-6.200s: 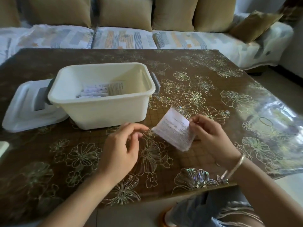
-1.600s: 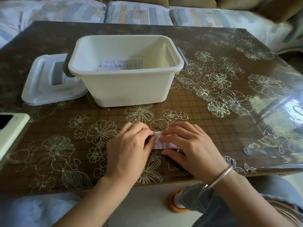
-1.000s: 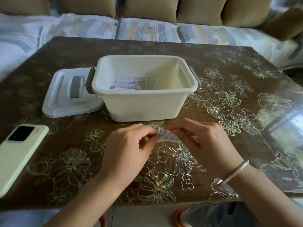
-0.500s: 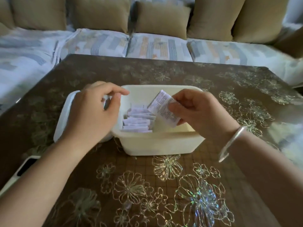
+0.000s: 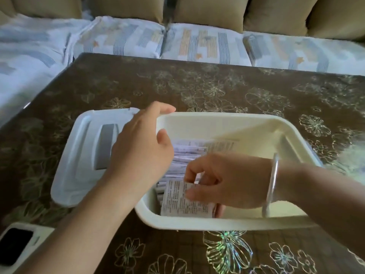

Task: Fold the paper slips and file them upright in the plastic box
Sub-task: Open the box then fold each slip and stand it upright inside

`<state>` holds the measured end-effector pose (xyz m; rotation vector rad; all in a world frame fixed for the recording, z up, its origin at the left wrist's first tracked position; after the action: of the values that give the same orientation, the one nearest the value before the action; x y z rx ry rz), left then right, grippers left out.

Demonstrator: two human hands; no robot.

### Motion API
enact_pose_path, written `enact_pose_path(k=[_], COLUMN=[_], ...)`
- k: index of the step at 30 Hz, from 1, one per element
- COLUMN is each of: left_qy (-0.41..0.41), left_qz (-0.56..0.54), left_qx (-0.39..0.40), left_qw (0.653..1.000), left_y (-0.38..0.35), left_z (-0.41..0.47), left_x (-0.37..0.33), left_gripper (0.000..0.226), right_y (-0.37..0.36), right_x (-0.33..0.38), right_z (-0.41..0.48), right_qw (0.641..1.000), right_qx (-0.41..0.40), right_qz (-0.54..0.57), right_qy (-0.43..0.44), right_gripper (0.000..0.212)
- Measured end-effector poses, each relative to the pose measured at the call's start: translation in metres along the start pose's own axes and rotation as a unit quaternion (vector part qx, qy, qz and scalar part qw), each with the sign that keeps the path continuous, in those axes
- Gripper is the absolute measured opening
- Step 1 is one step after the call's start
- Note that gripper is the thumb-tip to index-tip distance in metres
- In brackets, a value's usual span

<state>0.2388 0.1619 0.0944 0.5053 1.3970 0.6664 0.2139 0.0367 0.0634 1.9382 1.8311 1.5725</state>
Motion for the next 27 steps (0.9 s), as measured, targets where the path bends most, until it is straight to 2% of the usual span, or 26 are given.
enact_pose_path(k=[11, 20, 27], left_qy=[0.0, 0.002, -0.001], left_qz=[-0.028, -0.04, -0.035], left_qx=[0.006, 0.007, 0.008], left_qw=[1.0, 0.999, 0.999], left_y=[-0.001, -0.001, -0.001], left_z=[-0.001, -0.002, -0.001], left_x=[0.001, 0.001, 0.001], left_gripper=[0.039, 0.038, 0.038], right_y=[0.002, -0.008, -0.011], right_x=[-0.001, 0.008, 0.006], right_z=[0.01, 0.009, 0.011], right_qw=[0.988, 0.978, 0.981], right_qx=[-0.086, -0.061, -0.027], right_qz=[-0.127, -0.194, -0.19], right_qy=[0.015, 0.044, 0.03], right_gripper=[0.019, 0.013, 0.035])
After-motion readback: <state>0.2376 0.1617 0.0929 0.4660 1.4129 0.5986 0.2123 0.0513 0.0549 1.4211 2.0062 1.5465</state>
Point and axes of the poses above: each hand's wrist, its own z-axis towards the middle knuckle, its own y-axis out of the back of the hand, x = y × z, the point moved 7 cm from there along z, towards the middle knuckle, and after that the axes turned 3 degrees about -z, right-handed, at the moved point
